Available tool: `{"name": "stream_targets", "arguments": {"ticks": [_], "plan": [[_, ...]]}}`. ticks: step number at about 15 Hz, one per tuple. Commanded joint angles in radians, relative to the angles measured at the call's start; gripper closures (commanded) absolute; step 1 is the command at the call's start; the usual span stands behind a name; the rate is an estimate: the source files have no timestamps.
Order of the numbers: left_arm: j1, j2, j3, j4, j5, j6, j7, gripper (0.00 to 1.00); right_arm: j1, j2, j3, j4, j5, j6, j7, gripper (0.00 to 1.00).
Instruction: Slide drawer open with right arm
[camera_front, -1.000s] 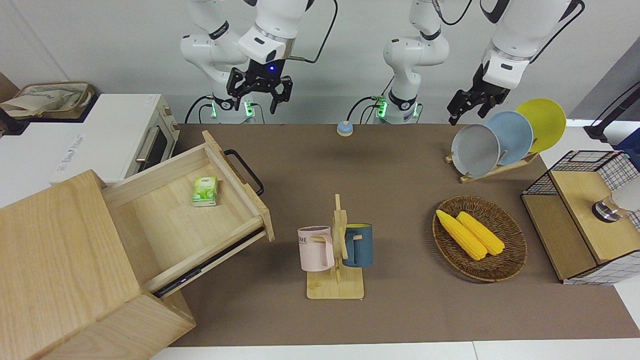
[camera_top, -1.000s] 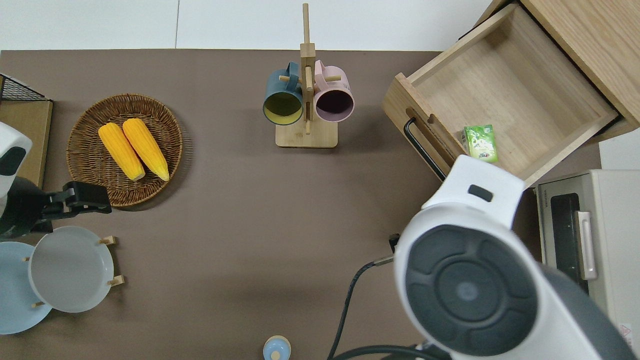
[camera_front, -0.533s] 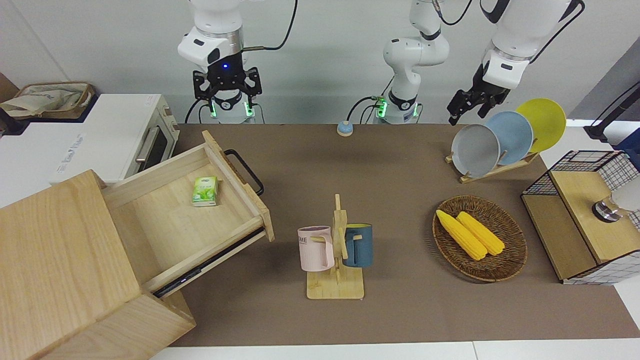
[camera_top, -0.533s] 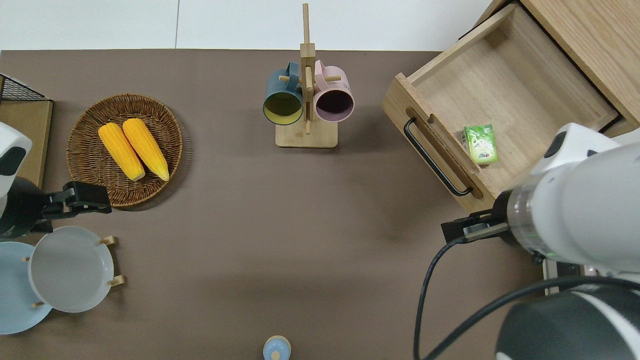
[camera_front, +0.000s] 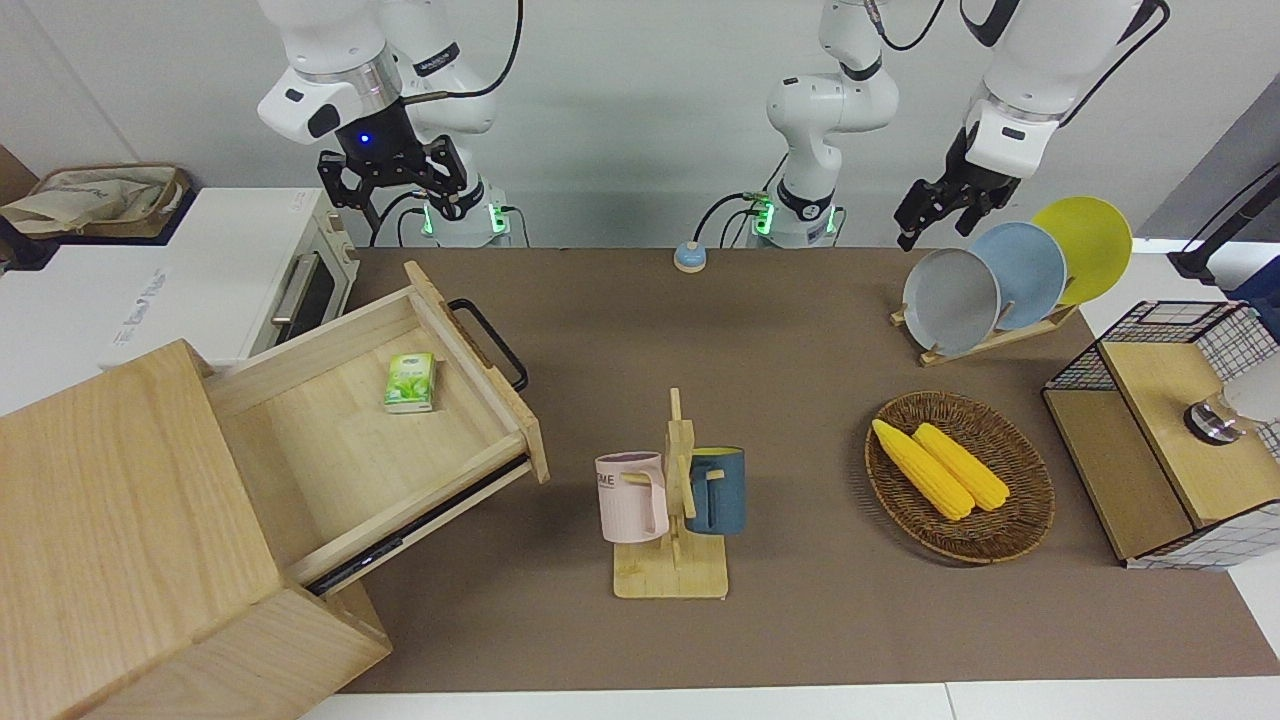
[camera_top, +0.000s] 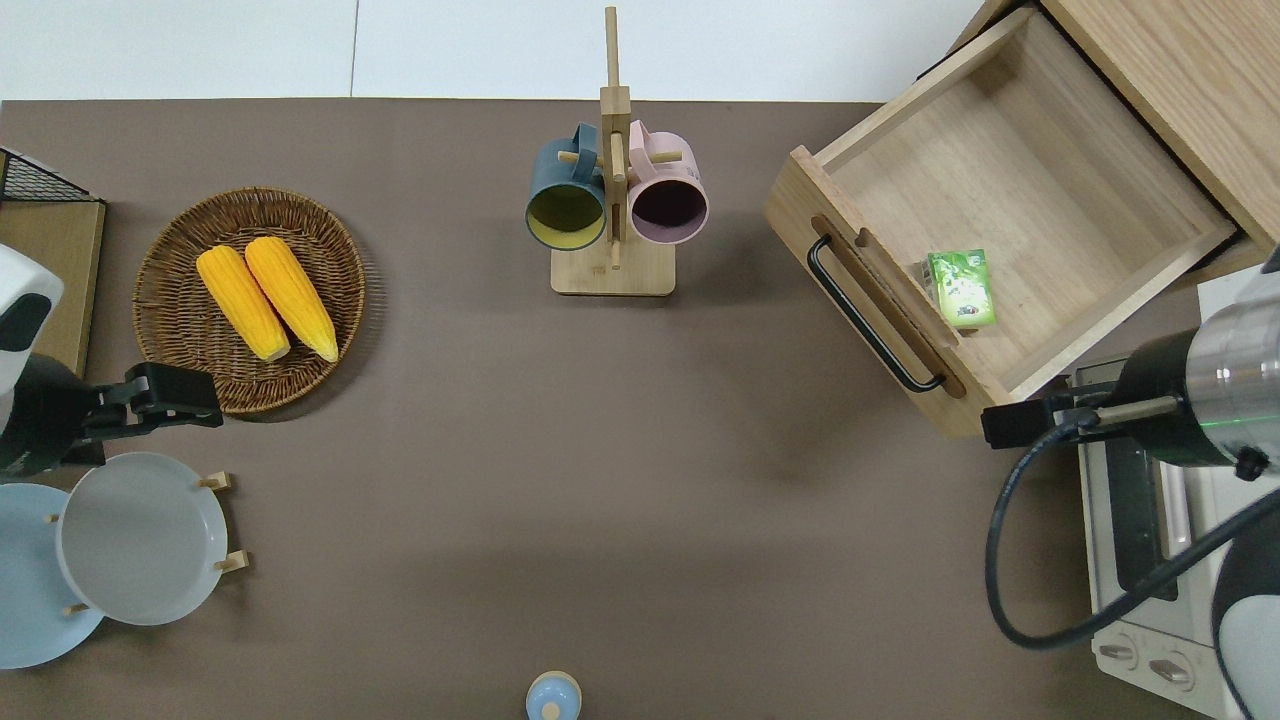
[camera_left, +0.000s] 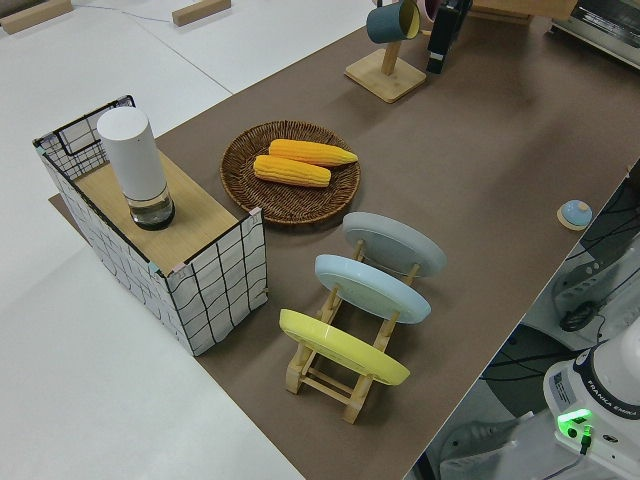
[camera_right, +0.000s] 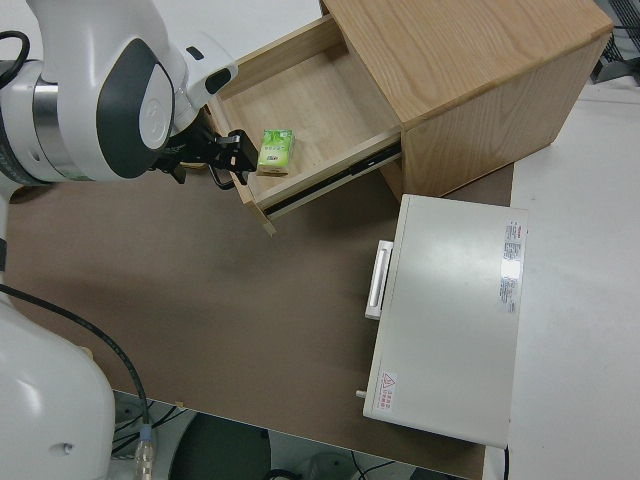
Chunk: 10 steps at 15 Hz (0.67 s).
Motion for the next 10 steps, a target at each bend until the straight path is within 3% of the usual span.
{"name": "stream_targets", "arguments": {"ticks": [1,5,10], "plan": [[-0.001,-0.008,0.004,0.004,-0.001,-0.017,0.009,0.01,-0.023,-0.016,0.003,-0.013,0.021,0.017,-0.02,0.015],[-0.001,-0.008,0.004,0.004,-0.001,-0.015,0.009,0.01,-0.015,-0.01,0.002,-0.008,-0.062,0.02,-0.018,0.015],[-0.001,-0.008,0.004,0.004,-0.001,-0.017,0.009,0.01,-0.01,-0.003,-0.002,0.004,-0.069,0.022,-0.018,0.015]]}}
